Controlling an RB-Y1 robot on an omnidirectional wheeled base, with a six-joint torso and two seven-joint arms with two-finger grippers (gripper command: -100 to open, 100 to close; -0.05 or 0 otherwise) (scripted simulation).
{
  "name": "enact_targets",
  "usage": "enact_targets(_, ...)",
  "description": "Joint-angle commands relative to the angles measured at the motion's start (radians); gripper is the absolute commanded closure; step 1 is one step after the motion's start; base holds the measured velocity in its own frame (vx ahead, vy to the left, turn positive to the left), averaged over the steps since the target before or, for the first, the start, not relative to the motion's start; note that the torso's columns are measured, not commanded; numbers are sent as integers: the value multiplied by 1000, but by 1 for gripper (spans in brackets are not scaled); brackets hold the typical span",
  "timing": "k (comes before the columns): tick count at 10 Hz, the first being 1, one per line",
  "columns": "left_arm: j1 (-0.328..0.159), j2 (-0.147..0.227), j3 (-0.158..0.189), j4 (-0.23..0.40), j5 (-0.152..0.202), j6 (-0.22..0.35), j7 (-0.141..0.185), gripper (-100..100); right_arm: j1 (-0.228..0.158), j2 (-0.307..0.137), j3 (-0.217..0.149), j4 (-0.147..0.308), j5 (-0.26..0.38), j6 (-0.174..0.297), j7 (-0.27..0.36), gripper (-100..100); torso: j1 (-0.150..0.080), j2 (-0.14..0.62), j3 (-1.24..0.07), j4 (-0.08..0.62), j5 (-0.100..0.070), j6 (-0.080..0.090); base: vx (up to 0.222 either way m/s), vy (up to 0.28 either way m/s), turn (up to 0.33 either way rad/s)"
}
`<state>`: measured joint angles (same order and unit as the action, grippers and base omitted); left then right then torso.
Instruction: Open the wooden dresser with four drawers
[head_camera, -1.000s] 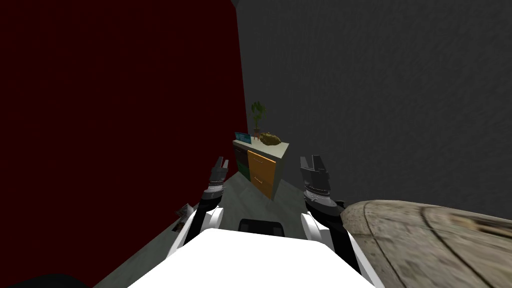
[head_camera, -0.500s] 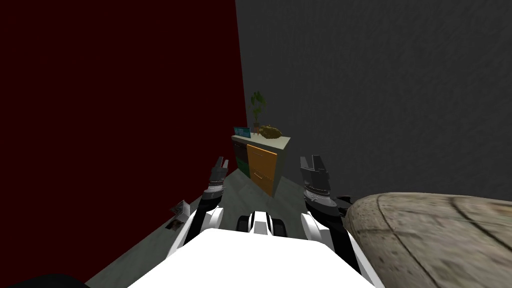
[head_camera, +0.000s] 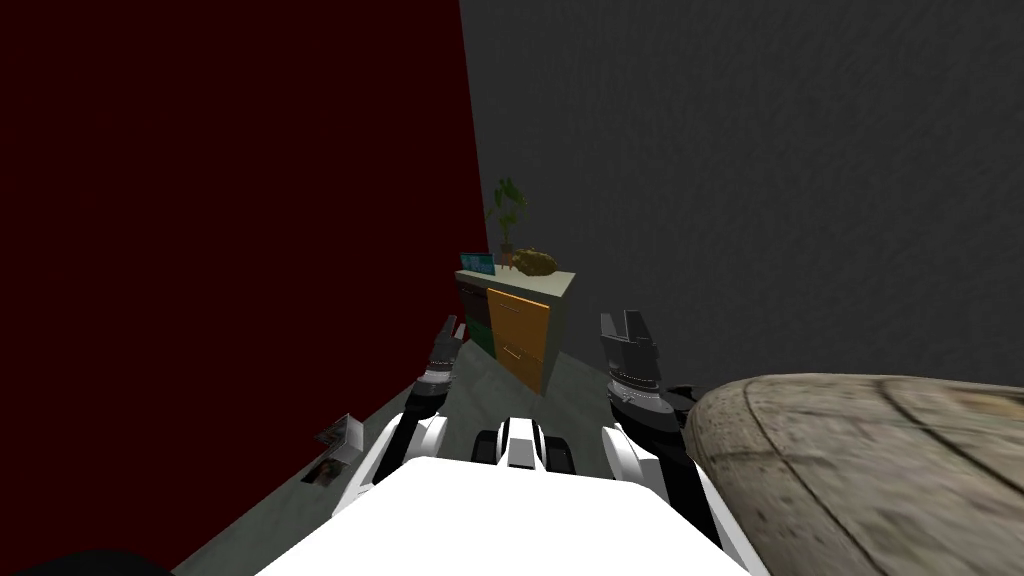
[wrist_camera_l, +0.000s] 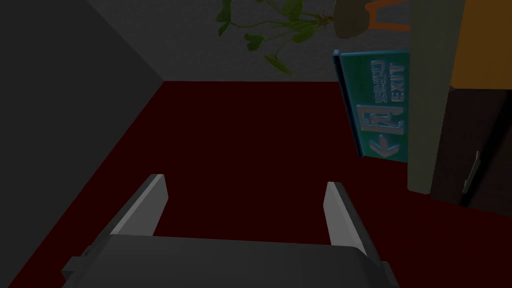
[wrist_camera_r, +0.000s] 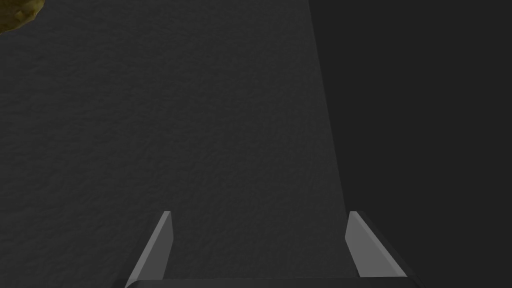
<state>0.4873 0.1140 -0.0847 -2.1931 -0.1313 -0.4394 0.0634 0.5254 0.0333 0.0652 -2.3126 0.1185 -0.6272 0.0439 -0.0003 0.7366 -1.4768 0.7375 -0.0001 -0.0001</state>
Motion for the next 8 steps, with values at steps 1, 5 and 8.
enact_targets(1, -30, 20, -22, 60, -18, 28, -6, -100, 0, 0, 0, 0, 0, 0, 0, 0, 1, 0, 0, 0, 0, 0, 98, -12, -149)
enact_targets(5, -64, 35, -48, 127, -39, 61, -14, -100, 0, 0, 0, 0, 0, 0, 0, 0, 0, 3, 2, 1, 0, 0, 84, -21, -111)
enact_targets(8, -87, 54, -66, 174, -54, 84, -19, -100, 0, 0, 0, 0, 0, 0, 0, 0, 2, 2, 1, 1, 0, 0, 76, -12, -94)
